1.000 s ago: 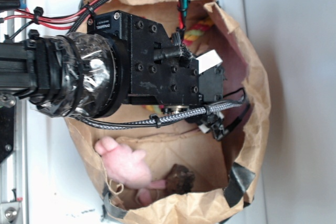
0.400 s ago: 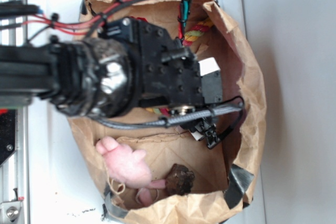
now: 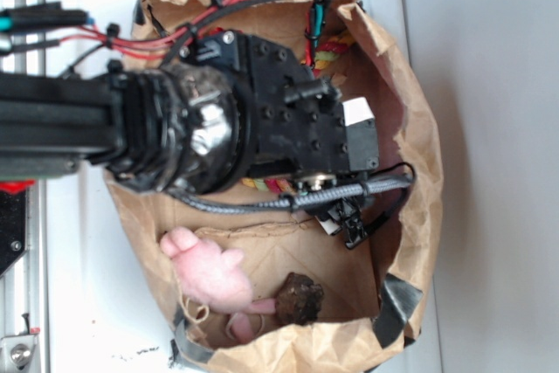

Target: Grab the multicolored rope.

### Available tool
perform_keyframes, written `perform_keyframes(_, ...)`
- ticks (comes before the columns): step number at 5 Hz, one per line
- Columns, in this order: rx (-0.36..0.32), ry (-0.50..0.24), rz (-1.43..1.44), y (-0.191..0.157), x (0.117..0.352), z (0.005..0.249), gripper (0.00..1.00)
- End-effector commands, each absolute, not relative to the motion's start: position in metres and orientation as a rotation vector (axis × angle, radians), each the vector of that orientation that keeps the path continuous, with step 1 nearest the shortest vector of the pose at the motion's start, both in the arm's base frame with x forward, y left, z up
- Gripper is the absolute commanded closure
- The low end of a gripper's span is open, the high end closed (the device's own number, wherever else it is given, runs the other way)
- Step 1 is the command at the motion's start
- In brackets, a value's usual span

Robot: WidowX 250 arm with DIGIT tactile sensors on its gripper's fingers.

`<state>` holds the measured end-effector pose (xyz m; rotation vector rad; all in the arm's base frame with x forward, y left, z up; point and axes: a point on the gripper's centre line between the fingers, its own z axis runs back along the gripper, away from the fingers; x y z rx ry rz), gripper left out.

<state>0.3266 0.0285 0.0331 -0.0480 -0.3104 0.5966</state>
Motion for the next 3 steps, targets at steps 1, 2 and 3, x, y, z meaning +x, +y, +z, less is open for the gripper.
perform_keyframes(1,-0.064,-0.366,0.616,0.0340,0.3346,0.0472,1.00)
perform_keyframes(2,-0.074,-0.372,0.619,0.0350,0.3350,0.0497,1.00)
perform_keyframes(3,-0.091,-0.370,0.617,0.0362,0.3342,0.0535,1.00)
